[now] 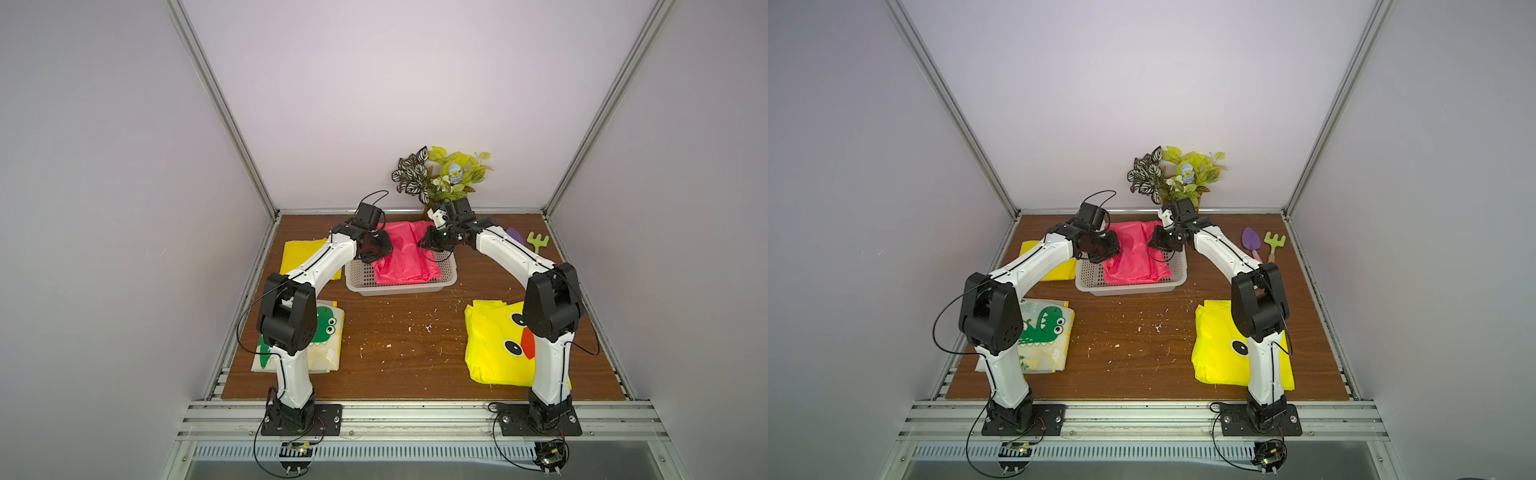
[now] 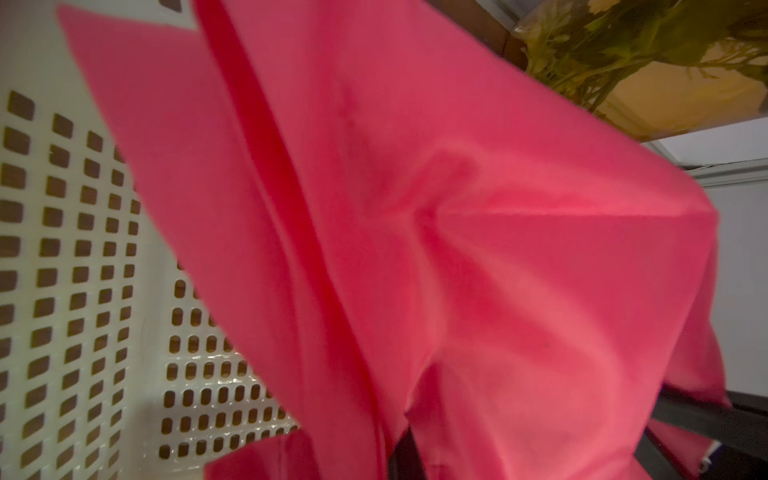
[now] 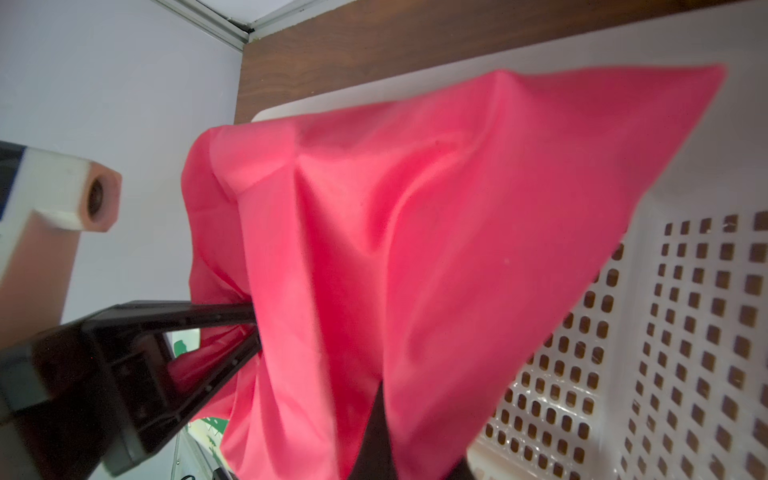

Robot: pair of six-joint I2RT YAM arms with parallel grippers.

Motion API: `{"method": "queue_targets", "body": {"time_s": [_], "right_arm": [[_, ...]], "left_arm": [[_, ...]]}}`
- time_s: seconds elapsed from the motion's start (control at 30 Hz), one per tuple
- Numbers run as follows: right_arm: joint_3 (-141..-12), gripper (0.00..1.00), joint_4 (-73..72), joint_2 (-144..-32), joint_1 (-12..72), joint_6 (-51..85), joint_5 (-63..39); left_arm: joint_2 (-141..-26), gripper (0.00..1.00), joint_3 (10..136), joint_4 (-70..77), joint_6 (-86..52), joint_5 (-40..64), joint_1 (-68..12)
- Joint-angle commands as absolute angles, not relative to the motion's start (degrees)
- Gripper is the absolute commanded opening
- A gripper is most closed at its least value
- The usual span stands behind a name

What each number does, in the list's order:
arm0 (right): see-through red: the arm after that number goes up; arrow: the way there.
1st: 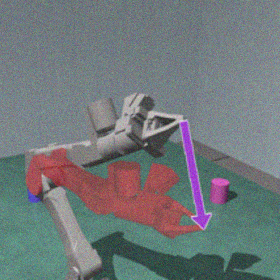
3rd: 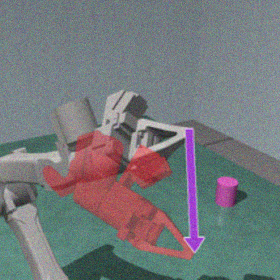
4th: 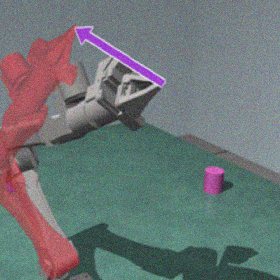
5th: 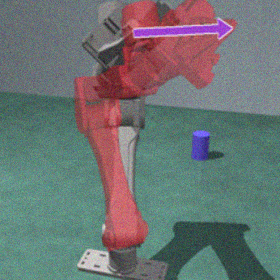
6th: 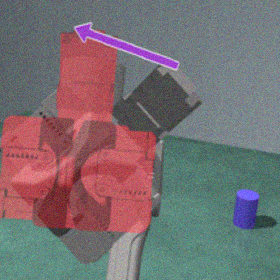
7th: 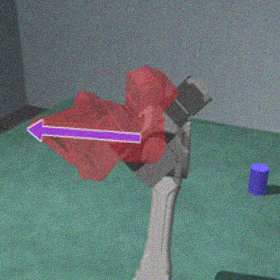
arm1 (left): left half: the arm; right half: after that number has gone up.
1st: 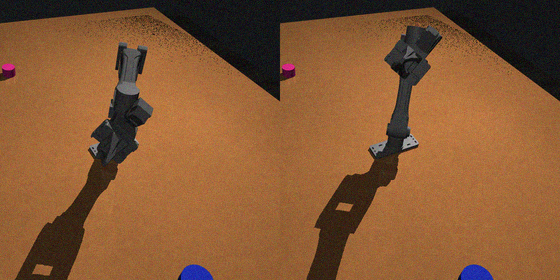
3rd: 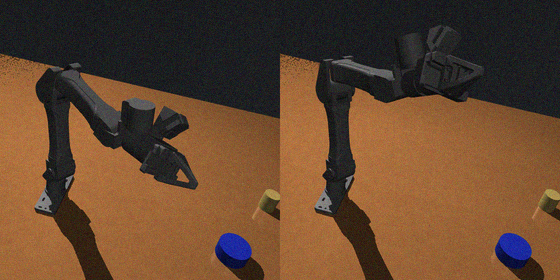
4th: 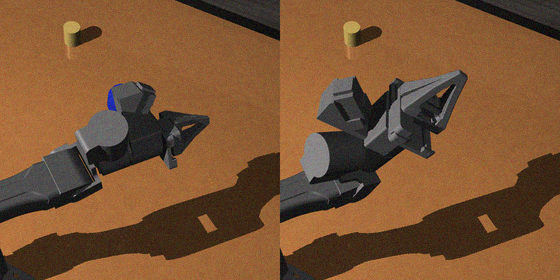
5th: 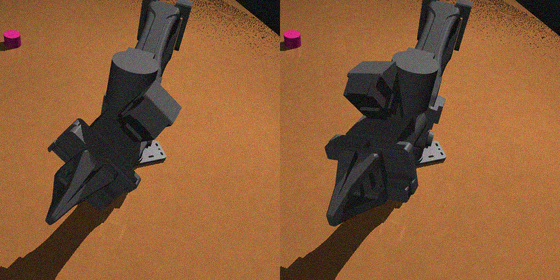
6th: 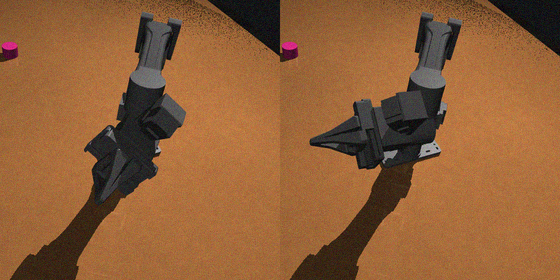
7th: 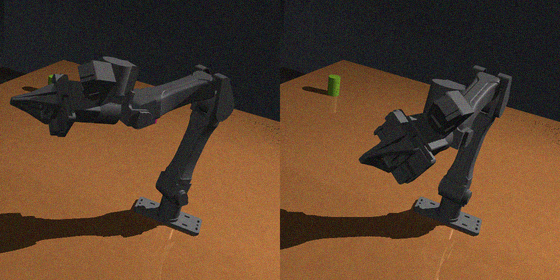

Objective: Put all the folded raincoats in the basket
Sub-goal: Place the raincoat in the basket.

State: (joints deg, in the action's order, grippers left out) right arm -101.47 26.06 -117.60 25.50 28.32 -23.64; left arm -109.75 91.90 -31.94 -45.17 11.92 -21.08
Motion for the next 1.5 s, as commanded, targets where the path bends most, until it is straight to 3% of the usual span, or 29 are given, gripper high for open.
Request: {"method": "queue_targets", "body": {"time_s": [0.0,0.4,0.5,0.63,0.7,0.9,1.13,1.47], "right_arm": [[-102.97,0.00,25.40,-117.84,25.25,26.40,-26.36],[-102.83,0.00,26.63,-121.89,24.79,23.76,-26.68],[-102.92,0.04,27.22,-122.49,24.79,23.09,-26.28],[-102.92,0.30,27.42,-123.04,24.79,22.91,-26.70],[-103.09,0.38,27.60,-123.05,24.79,22.94,-26.77],[-105.84,0.52,29.18,-121.79,24.78,22.58,-24.99],[-110.18,0.56,31.78,-118.19,24.79,22.93,-20.04],[-102.37,0.49,26.29,-112.55,25.89,27.24,-20.71]], "left_arm": [[-110.54,0.00,93.11,-30.93,-43.81,11.48,-19.21],[-112.76,0.02,91.93,-31.17,-42.01,10.38,-17.84],[-113.27,0.14,91.85,-31.15,-41.44,10.96,-17.84],[-113.81,0.41,92.02,-31.16,-41.22,11.33,-17.84],[-113.82,0.55,92.36,-31.19,-41.22,11.84,-17.84],[-112.44,0.70,97.86,-33.83,-40.23,13.35,-17.84],[-109.43,0.73,101.42,-33.84,-40.78,19.05,-17.89],[-107.66,0.71,97.75,-33.53,-40.08,20.02,-19.13]]}}
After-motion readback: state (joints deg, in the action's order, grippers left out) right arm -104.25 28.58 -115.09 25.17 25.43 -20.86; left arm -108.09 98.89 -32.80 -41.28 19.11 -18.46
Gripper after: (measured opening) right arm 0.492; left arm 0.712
